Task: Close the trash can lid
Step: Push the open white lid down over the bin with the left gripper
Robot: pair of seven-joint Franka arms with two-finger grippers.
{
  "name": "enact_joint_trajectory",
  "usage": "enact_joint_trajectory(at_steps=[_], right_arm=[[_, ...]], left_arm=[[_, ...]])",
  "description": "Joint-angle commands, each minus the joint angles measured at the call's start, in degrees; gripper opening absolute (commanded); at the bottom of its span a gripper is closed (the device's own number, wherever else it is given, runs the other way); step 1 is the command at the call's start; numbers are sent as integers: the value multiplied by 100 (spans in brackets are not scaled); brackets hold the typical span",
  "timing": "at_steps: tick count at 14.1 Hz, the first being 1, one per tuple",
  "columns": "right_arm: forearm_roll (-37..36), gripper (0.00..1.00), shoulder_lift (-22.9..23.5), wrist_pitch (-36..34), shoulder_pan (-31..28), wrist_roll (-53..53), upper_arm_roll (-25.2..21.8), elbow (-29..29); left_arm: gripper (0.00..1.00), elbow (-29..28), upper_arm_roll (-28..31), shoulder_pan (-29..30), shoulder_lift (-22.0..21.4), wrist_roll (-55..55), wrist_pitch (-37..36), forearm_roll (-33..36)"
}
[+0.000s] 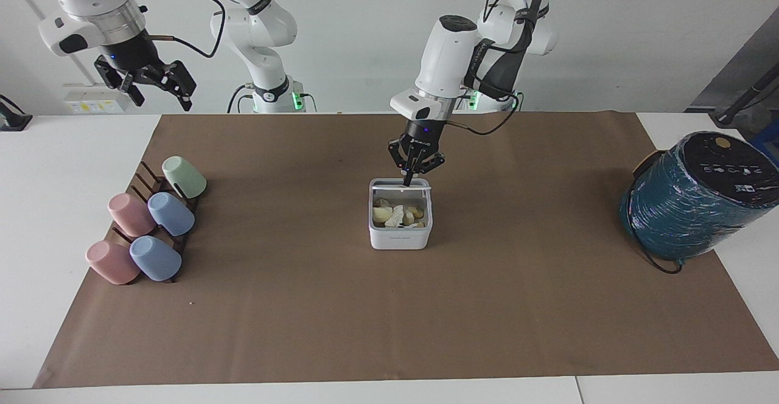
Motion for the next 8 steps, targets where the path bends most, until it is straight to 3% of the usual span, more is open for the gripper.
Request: enact_joint_trajectory(at_steps=[1,8], right_arm=[[6,100,-140,18,0,70,14,-139],[6,100,-140,18,0,70,14,-139]], left_arm=[[0,183,-29,139,361,-1,341,84],[0,755,-21,139,1399,-54,824,84]])
